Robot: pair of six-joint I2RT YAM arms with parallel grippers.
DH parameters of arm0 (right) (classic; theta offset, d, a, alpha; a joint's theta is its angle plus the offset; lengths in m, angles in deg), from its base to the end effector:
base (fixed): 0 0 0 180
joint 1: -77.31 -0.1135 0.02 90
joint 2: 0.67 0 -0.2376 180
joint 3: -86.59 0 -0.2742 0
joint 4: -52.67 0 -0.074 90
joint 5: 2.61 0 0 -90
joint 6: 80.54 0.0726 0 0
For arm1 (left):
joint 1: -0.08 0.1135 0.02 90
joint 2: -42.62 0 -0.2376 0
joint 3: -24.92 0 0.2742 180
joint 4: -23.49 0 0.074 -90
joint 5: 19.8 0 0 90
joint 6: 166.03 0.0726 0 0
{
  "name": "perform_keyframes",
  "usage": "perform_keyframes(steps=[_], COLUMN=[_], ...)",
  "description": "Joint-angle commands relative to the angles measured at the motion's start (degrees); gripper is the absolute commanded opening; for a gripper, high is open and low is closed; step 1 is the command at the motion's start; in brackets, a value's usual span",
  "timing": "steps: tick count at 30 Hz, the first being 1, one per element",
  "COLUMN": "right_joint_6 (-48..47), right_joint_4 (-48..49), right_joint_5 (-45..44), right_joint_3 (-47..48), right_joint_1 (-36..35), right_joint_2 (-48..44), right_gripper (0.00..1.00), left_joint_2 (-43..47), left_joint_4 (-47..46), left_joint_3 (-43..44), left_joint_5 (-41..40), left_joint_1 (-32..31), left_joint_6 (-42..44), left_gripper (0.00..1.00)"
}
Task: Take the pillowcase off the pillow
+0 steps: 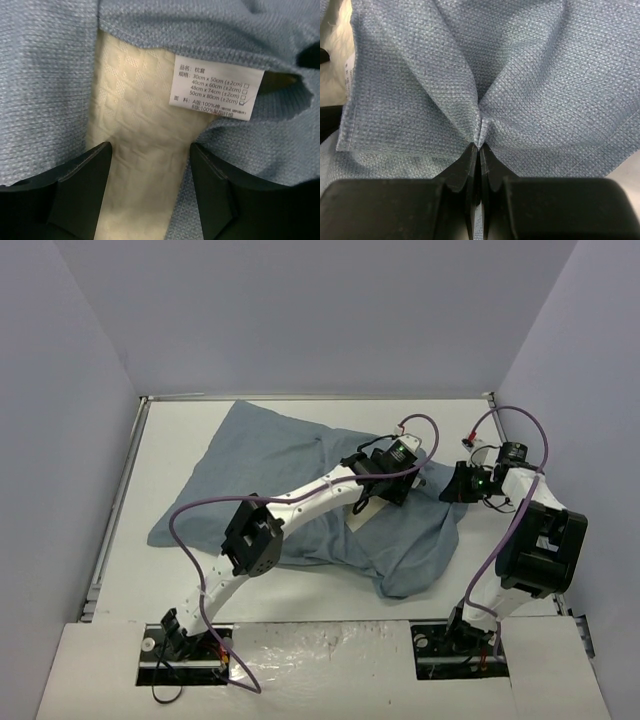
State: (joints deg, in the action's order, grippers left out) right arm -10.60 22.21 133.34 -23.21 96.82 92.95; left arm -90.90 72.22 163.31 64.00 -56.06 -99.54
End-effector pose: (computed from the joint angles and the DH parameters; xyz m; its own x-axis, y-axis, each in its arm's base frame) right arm 0.3567 -0.0710 0.1411 -0.6579 -0.0199 -0.7529 -0.4182 0.8411 0.3432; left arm 0.3198 -0.4625 0.2078 -0.6660 0.2809 -0.6910 0.5632 0.7967 -0.2190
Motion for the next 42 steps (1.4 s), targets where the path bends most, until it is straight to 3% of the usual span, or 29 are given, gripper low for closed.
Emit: perform_keyframes(steps=[1, 5, 9, 11, 20, 27, 32, 35, 36, 38, 42], right_joint_6=[-1.30, -1.48, -1.92, -2.09, -2.18, -1.66, -1.48, -1.13, -1.13, -0.87, -0.86], right_joint_4=[-1.16, -1.16, -1.16, -1.16, -1.16, -1.16, -1.07, -1.16, -1.25, -1.25, -1.07], right_joint_5=[2.47, 2.82, 2.74, 2.74, 3.26, 3.70, 3.88, 4.06, 4.06, 3.97, 3.36], right_joint_3=[1.85, 1.68, 1.59, 1.59, 1.50, 1.76, 1.77, 1.85, 1.85, 1.85, 2.03], right_joint_1=[0.44, 0.53, 0.71, 0.71, 0.71, 0.71, 0.71, 0.71, 0.71, 0.71, 0.79], right_joint_2=[0.24, 0.33, 0.24, 0.33, 0.33, 0.86, 1.30, 0.86, 0.68, 0.16, -0.11], right_gripper=[0.00, 0.00, 0.00, 0.00, 0.00, 0.00, 0.00, 0.00, 0.00, 0.00, 0.00], left_joint_2=[1.51, 0.89, 4.31, 4.76, -3.15, -4.65, -5.44, -5.88, -5.88, -5.18, -0.89], left_joint_4=[0.99, -1.37, -10.94, -10.53, -0.33, 0.03, 0.90, 0.82, 0.56, 0.03, -2.60], left_joint_3=[5.99, 5.12, -3.56, -4.47, 6.68, 5.21, 3.01, 1.87, 1.52, 0.55, -2.17], left_joint_5=[-4.25, -0.34, 7.85, 7.96, 6.90, 7.78, 4.45, 3.21, 3.21, 3.30, 4.17], left_joint_1=[0.59, 3.22, 6.21, 6.57, 4.99, 4.28, 4.55, 4.90, 5.07, 5.08, 5.16], left_joint_6=[-4.87, -12.85, -19.99, -19.92, -17.10, -16.49, -14.03, -12.62, -12.44, -11.39, -8.23], left_gripper=[0.62, 0.63, 0.65, 0.66, 0.68, 0.67, 0.54, 0.31, 0.16, 0.03, 0.02])
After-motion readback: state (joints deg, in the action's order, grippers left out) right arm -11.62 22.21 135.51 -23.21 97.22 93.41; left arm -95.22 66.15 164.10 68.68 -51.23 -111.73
